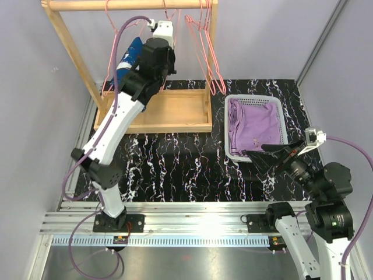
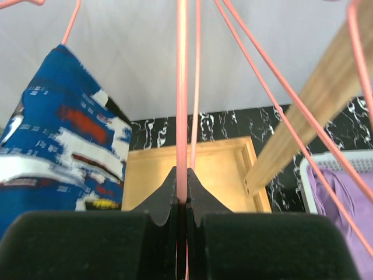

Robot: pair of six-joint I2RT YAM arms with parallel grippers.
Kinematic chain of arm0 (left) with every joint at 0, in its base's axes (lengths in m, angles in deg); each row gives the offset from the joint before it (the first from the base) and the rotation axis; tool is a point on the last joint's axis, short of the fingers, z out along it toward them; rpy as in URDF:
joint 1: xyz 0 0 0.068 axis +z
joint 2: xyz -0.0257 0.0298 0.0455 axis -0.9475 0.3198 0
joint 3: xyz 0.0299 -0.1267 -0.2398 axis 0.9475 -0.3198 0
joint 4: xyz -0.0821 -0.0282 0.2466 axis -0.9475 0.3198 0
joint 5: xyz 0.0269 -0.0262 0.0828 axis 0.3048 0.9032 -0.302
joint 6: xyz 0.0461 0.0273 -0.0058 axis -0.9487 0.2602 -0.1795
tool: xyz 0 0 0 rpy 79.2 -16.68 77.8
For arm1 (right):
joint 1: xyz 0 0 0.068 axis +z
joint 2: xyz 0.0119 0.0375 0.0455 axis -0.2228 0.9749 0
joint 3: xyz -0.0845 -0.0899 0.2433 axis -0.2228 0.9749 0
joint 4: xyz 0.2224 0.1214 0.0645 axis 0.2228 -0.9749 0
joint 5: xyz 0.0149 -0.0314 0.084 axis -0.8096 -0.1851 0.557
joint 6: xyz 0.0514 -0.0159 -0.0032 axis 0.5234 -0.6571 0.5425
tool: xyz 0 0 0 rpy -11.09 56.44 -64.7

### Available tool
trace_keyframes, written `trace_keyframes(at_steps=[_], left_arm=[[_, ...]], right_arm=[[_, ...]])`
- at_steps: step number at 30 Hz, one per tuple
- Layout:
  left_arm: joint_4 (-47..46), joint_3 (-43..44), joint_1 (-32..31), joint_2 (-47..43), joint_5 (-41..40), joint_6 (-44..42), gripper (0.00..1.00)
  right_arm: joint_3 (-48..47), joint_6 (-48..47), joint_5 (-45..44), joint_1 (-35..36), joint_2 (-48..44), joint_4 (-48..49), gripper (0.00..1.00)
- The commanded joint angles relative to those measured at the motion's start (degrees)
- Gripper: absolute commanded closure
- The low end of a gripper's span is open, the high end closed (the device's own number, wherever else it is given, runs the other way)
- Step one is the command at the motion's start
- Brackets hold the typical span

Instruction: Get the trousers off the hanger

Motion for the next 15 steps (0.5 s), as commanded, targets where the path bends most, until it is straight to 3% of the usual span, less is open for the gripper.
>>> trace_keyframes(at_steps=[1,6,11,12,14,15], left_arm=[[-0.50,7.68,1.08,5.72,3.17,-1.49,1.00],[2.40,10.78,2.23,9.78,3.87,0.26,1.00],[2.94,2.53,2.14,5.22,4.05,4.21,1.00],[2.59,1.21,2.14,3.29,4.14,4.48,0.94],[3.37,0.50,2.14,1.70,4.05,5.10,0.73],[4.51,0.67,2.14,1.00,3.87,5.10,0.53]], right_arm=[[0.89,1.59,4.97,0.19,-1.82,-0.23,0.01],[1.33,0.28,7.34,0.10,-3.23,-1.63,0.01],[0.19,-3.06,6.12,0.10,-3.24,-4.88,0.01],[-0.16,-4.11,5.68,0.10,-3.15,-5.93,0.01],[-0.68,-5.34,4.54,0.19,-2.97,-6.64,0.00],[-0.86,-5.53,4.18,0.10,-2.88,-7.34,0.00]])
